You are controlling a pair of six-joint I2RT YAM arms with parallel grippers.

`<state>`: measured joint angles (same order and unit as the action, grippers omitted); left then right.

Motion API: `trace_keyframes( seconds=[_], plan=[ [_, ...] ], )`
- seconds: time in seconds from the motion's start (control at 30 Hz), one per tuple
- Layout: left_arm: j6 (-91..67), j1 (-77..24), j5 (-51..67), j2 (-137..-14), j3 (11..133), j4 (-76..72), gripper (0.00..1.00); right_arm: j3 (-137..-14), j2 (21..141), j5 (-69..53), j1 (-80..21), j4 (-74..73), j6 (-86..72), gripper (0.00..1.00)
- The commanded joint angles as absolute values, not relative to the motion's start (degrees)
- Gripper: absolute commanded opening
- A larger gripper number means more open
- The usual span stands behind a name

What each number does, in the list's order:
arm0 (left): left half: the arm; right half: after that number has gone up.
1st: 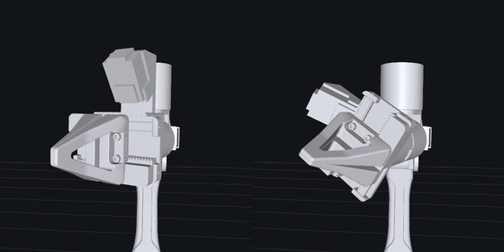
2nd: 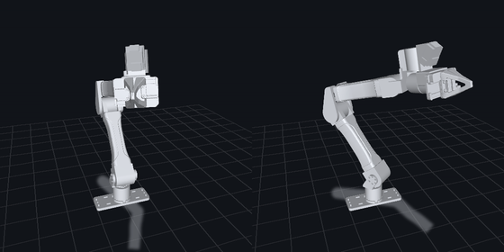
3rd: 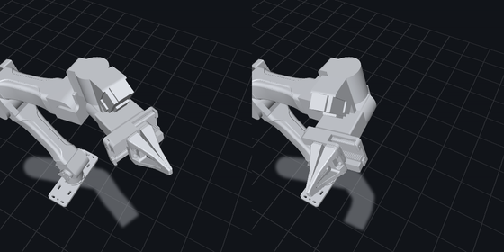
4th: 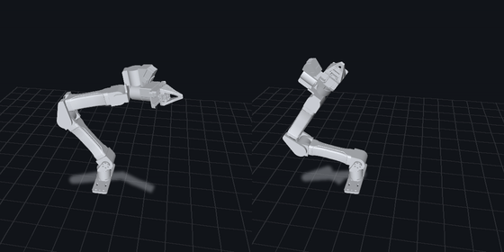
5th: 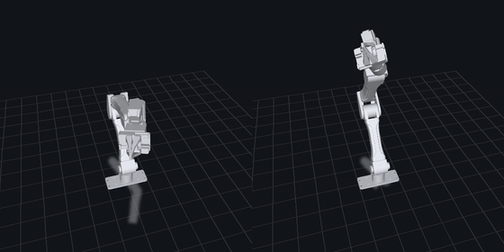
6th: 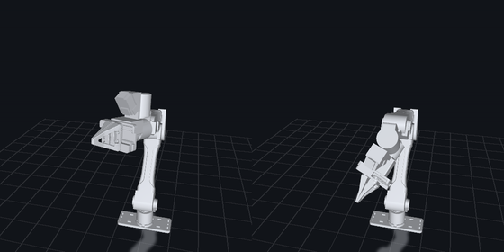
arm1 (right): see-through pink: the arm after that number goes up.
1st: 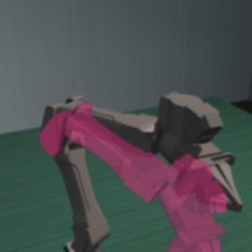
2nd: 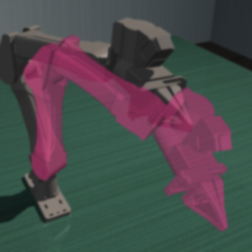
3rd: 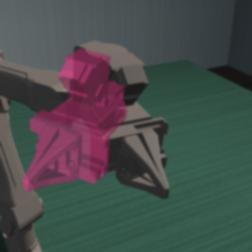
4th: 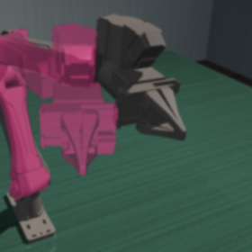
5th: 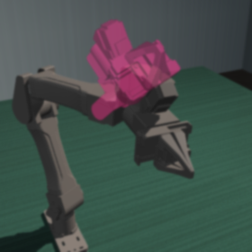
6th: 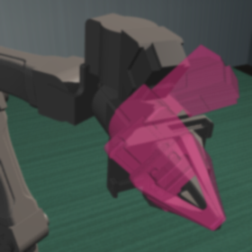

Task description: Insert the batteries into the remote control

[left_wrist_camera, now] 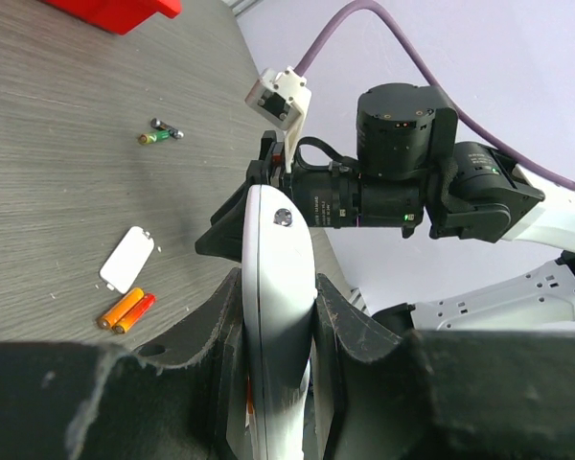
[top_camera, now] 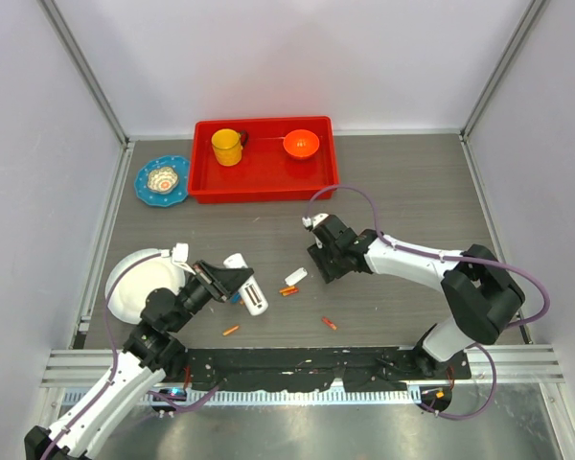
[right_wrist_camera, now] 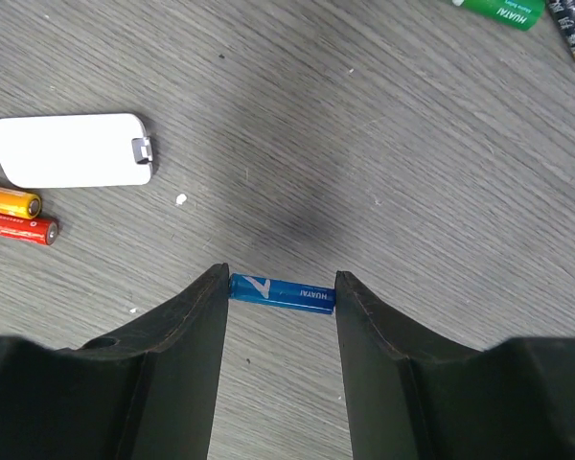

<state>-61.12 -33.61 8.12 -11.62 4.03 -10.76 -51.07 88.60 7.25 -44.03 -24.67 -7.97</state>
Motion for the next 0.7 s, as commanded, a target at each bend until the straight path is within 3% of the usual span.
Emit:
trace_keyframes(
  seconds=[0.0, 0.27, 0.67],
  plan=[
    [-61.4, -33.2, 9.0, -11.5, 4.1, -15.0, 0.0, -49.7, 87.5, 5.5, -42.7, -22.1, -9.1, 0.2],
    [-61.4, -33.2, 8.8, -11.5, 4.1, -14.4, 0.0, -48.7, 89.3, 2.4, -39.7, -21.2, -10.0, 0.25],
    [-61.2, -33.2, 8.4, -10.5, 4.0, -12.3, 0.0, -49.4, 86.1, 3.6, -38.5, -20.7, -12.7, 0.6]
  ],
)
